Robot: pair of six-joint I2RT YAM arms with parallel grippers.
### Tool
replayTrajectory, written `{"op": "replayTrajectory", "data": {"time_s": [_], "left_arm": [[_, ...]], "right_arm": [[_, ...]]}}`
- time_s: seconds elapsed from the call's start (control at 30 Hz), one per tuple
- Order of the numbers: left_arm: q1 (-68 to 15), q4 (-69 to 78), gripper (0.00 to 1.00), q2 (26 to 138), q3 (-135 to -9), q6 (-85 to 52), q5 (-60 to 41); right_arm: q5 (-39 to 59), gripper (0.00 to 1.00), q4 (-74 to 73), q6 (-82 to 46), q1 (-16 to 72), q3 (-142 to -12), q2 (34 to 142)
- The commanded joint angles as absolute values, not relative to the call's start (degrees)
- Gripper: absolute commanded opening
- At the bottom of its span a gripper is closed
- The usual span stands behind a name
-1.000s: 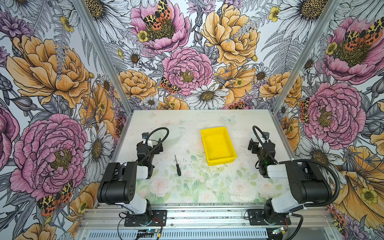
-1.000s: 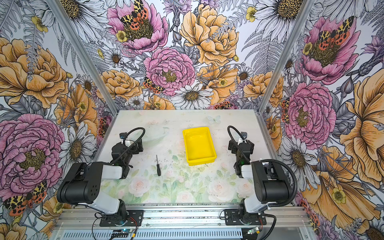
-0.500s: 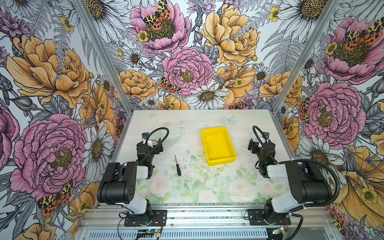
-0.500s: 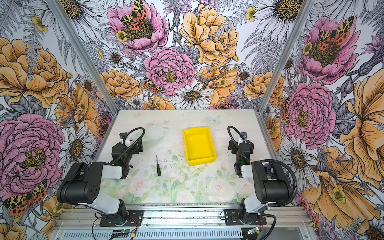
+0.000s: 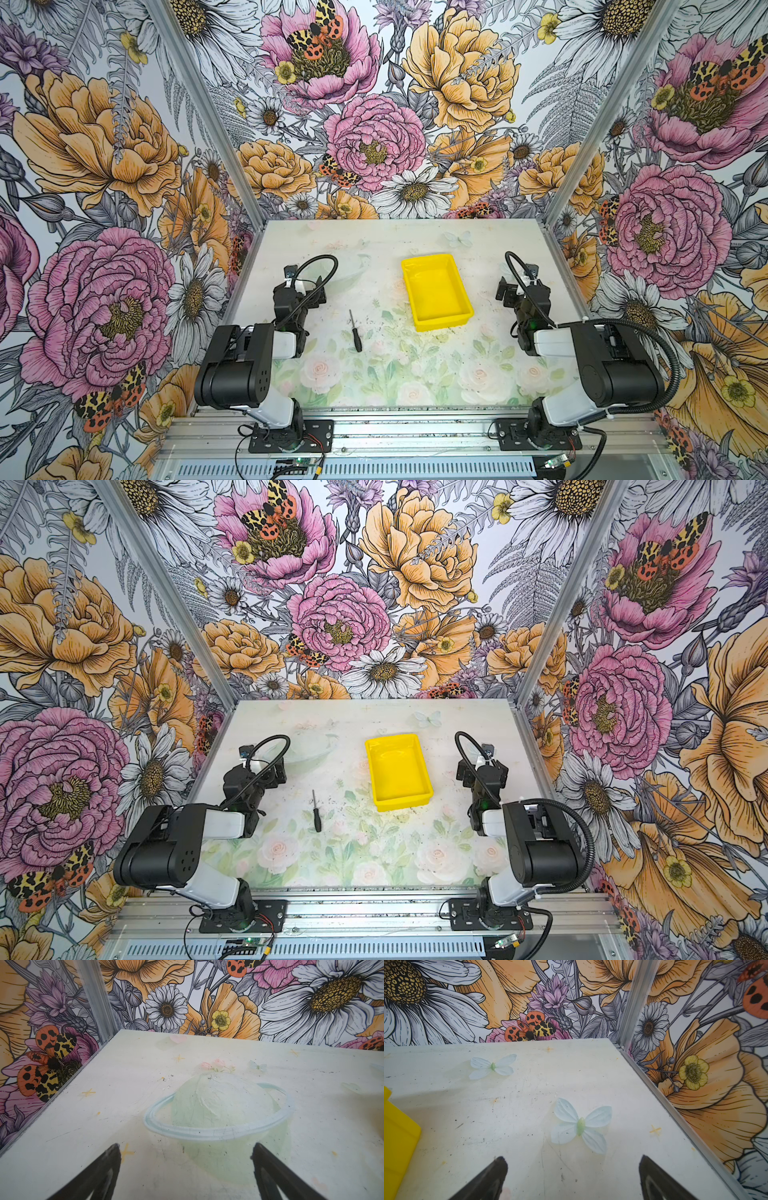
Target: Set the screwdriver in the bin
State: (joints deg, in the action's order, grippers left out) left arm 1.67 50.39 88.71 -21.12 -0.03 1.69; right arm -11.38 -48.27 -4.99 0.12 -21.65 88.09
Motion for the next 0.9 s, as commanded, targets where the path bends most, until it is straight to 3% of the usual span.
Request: {"op": "replayTrajectory", "data": {"time_s": [0.0, 0.3, 0.67, 0.87], "left_arm": [[2.01, 51.43, 0.99, 86.61, -21.73, -0.83, 2.99], [2.53, 39.30, 0.99, 80.53, -25.04, -1.59, 2.67], [1.68, 13.48, 0.99, 73.71, -33.82, -7.81, 7.40], [1.32, -1.04, 0.99, 72.46, -40.77, -13.25, 5.94]], "right_arm": [[-12.04, 0.99, -46.95, -4.34, 1.03, -22.96, 85.39], [-15.81, 0.99, -35.00, -4.49, 3.40, -24.07, 76.44], [-27.71, 0.99, -3.61, -12.68, 9.97, -32.69, 66.07], [-29.21, 1.00, 10.96, -19.02, 10.86, -38.37, 63.65]]}}
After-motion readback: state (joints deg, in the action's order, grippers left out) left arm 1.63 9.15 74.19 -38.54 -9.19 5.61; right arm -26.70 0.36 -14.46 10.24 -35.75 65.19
